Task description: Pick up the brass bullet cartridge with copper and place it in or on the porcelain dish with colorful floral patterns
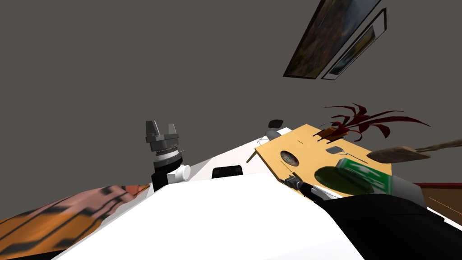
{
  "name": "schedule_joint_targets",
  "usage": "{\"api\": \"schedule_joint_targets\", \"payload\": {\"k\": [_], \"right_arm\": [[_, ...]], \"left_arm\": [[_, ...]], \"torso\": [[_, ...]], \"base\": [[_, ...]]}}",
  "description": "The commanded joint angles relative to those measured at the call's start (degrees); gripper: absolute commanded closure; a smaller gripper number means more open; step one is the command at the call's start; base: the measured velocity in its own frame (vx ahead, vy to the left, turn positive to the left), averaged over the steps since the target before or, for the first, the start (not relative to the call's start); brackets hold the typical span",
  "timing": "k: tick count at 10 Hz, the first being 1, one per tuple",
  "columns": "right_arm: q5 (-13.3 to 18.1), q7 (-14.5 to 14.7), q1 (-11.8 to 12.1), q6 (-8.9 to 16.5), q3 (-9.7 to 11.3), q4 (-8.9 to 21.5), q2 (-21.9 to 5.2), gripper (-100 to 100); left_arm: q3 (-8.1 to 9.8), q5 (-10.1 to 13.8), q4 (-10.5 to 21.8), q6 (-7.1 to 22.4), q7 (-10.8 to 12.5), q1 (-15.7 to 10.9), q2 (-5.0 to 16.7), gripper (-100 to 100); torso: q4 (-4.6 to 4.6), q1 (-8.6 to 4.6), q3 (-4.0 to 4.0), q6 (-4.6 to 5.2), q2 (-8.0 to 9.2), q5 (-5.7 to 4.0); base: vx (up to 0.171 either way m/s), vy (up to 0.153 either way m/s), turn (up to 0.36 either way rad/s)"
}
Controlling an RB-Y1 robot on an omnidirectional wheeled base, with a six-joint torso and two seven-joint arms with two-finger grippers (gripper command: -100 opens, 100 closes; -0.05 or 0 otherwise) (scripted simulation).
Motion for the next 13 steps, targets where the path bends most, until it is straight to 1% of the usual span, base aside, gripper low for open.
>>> {"api": "schedule_joint_targets", "payload": {"k": [1, 2, 3, 4, 5, 6, 7, 8, 9, 10, 11, 12, 13], "right_arm": [[0.64, 0.88, 0.41, 0.03, 0.43, 2.86, -0.28, -100], [1.11, 1.37, 1.12, 0.60, 0.82, 5.22, -0.46, -100], [1.11, 1.37, 1.12, 0.60, 0.82, 4.89, -0.46, -100], [1.11, 1.37, 1.12, 0.60, 0.82, 5.22, -0.46, -100], [1.52, 1.80, 1.84, 1.14, 1.16, 6.78, -0.46, -100], [1.52, 1.80, 1.84, 1.14, 1.16, 6.20, -0.46, -100], [1.52, 1.80, 1.84, 1.14, 1.16, 6.78, -0.46, -100], [1.87, 2.16, 2.55, 1.64, 1.46, 8.11, -0.30, -100], [2.38, 2.70, 3.78, 2.49, 1.89, 10.12, 0.35, -100], [2.38, 2.70, 3.47, 2.49, 1.89, 10.34, 0.35, -100], [2.38, 2.70, 3.78, 2.49, 1.89, 10.12, 0.35, -100], [2.75, 3.11, 4.83, 3.31, 2.15, 11.67, 1.62, -100], [2.75, 3.11, 4.83, 3.31, 2.15, 11.67, 1.62, -100]], "left_arm": [[0.00, 0.00, 0.00, 0.00, 0.00, 0.00, 0.00, 0], [0.00, 0.00, 0.00, 0.00, 0.00, 0.00, 0.00, 0], [0.00, 0.00, 0.00, 0.00, 0.00, 0.00, 0.00, 0], [0.00, 0.00, 0.00, 0.00, 0.00, 0.00, 0.00, 0], [0.00, 0.00, 0.00, 0.00, 0.00, 0.00, 0.00, 0], [0.00, 0.00, 0.00, 0.00, 0.00, -0.01, 0.00, 0], [0.00, 0.00, 0.00, 0.00, 0.00, 0.00, 0.00, 0], [0.00, 0.00, 0.00, 0.00, 0.00, 0.00, 0.00, 0], [0.00, 0.00, 0.00, 0.00, 0.00, 0.00, 0.00, 0], [0.00, 0.00, 0.00, 0.00, 0.00, 0.00, 0.01, 0], [0.01, 0.00, 0.00, 0.00, 0.00, 0.00, 0.01, 0], [0.00, 0.00, 0.00, 0.00, 0.00, 0.00, 0.00, 0], [0.00, 0.00, 0.00, 0.00, 0.00, 0.00, 0.01, 0]], "torso": [[0.00, 0.00, 0.00, 0.00, 0.00, 0.00], [0.00, -0.04, 0.00, -0.02, -0.02, 0.00], [-0.02, -0.13, -0.06, 0.00, -0.12, 0.01], [-0.02, -0.12, -0.05, 0.00, -0.08, -0.03], [0.02, 0.00, 0.05, 0.01, 0.10, -0.01], [0.03, 0.00, 0.08, 0.00, 0.13, 0.02], [0.03, -0.02, 0.07, 0.01, 0.12, -0.01], [0.04, 0.07, 0.11, 0.02, 0.19, 0.01], [0.04, 0.02, 0.10, 0.00, 0.16, 0.01], [0.01, -0.21, 0.02, -0.02, 0.02, -0.04], [0.00, -0.25, -0.02, 0.00, -0.04, -0.05], [0.01, -0.11, 0.01, 0.02, 0.02, -0.03], [0.00, -0.18, 0.00, 0.01, -0.01, -0.03]], "base": [[0.079, -0.049, 0.099], [0.125, -0.081, 0.139], [0.097, -0.077, 0.043], [0.031, -0.036, -0.007], [0.039, -0.043, 0.092], [0.045, -0.055, 0.037], [0.021, -0.024, -0.007], [0.040, -0.040, 0.063], [0.087, -0.112, 0.136], [0.096, -0.117, 0.109], [0.066, -0.069, 0.002], [0.085, -0.098, 0.086], [0.078, -0.118, 0.065]]}}
